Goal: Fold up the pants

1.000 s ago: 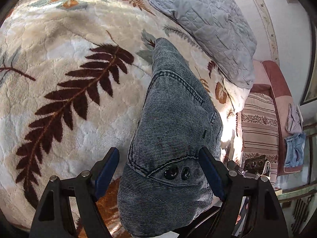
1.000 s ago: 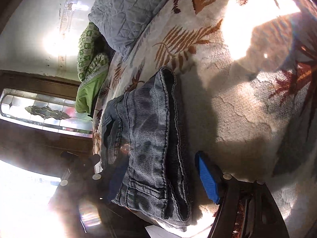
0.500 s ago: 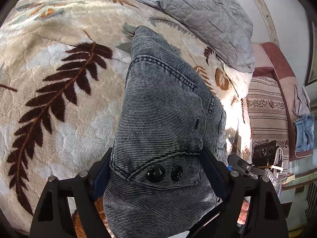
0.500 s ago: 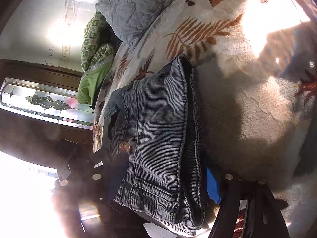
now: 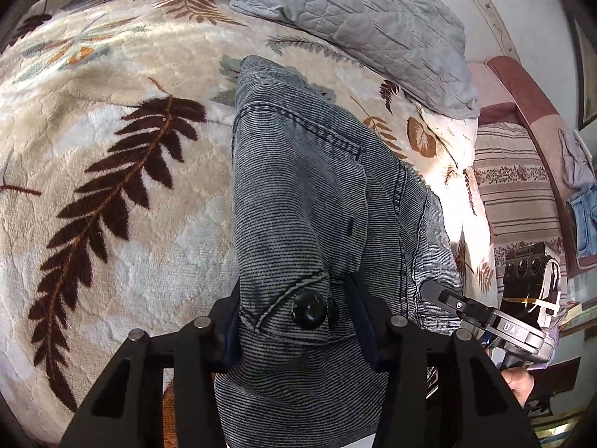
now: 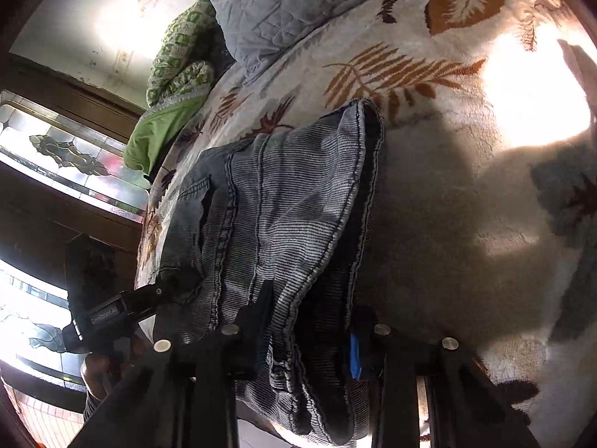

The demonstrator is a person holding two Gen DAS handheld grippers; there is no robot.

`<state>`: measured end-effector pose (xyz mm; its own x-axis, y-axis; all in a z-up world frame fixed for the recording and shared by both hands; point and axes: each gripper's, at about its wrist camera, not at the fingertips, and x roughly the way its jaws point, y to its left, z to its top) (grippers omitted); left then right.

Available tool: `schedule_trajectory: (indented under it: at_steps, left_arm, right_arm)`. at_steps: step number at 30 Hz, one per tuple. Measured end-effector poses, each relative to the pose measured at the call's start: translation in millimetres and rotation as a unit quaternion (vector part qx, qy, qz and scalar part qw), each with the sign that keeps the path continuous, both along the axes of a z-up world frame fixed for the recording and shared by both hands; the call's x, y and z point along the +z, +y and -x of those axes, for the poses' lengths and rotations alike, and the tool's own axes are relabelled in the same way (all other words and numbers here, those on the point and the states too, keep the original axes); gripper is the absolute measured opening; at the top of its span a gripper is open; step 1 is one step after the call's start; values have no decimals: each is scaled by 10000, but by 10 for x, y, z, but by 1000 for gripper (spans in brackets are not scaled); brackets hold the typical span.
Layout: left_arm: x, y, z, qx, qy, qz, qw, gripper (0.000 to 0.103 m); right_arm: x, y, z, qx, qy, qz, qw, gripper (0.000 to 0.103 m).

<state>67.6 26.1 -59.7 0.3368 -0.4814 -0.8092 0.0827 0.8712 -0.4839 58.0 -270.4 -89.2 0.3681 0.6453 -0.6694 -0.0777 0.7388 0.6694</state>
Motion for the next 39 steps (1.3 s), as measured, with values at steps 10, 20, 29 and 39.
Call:
schedule_trajectory:
  at_steps: [10, 20, 29, 39]
  left_arm:
    - [330, -65, 203, -235, -870, -674, 9937, 27]
    - [773, -67, 203, -276, -1598, -538, 9853, 27]
    - [832, -159, -258, -118, -1684, -244, 9854, 27]
    - [277, -219, -670, -65, -1158, -358, 9926, 29]
  right_arm:
    - [344, 155, 233, 150, -678, 264, 9972, 26]
    - [896, 240, 317, 189, -1363, 652, 9883, 25]
    - [1178, 168, -238, 304, -1545, 1081, 9816, 25]
    - [727, 189, -683, 267, -1252, 1325, 9829, 25]
